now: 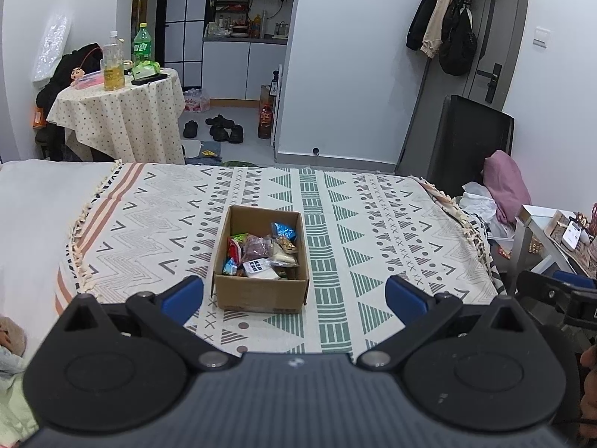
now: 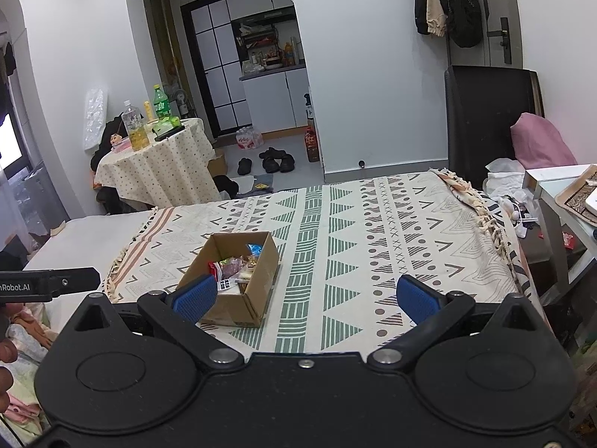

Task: Organize snacks

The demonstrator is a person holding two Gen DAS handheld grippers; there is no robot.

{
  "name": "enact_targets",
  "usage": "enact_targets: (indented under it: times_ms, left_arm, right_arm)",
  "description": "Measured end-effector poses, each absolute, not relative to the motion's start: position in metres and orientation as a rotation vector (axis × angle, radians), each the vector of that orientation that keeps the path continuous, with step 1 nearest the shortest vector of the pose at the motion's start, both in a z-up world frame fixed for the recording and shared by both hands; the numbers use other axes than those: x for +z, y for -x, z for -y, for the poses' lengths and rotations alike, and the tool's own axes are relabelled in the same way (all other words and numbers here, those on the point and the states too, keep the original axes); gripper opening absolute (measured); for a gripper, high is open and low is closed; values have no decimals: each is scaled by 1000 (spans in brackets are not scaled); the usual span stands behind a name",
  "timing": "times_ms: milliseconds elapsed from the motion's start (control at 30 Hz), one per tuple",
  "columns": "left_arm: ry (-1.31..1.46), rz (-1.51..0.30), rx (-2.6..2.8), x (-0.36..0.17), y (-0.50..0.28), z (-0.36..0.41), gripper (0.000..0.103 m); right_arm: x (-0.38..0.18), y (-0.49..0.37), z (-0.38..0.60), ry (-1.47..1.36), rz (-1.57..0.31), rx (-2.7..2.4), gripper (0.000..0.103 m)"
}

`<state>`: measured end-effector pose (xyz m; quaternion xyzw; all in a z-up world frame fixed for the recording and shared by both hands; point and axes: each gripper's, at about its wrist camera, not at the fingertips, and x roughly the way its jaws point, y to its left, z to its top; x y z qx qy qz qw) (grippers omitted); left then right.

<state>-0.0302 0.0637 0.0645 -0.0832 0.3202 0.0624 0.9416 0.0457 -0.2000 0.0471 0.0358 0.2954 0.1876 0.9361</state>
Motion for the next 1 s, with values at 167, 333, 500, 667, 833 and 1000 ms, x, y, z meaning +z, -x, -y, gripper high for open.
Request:
enact_targets:
  times_ms: [167, 333, 500, 667, 833, 1000]
  left_arm:
    - [167, -651, 124, 67, 30, -63, 103]
    - [166, -653, 118, 66, 30, -62, 103]
    - [167, -659, 117, 63, 29, -62, 103]
    - [164, -659, 111, 62, 30, -61, 103]
    - [161, -668, 109, 60, 29, -59, 103]
    - [168, -668, 107, 58, 30, -60, 103]
  right_arm:
    - [48, -46, 200, -74, -603, 385, 103]
    - [49, -45, 200, -71, -599, 392, 103]
    - [49, -45, 200, -72, -600, 391, 103]
    - [50, -46, 202, -74, -600, 392, 103]
    - [48, -46, 202, -72, -605, 392, 103]
    - [46, -44, 200, -70, -602, 384, 103]
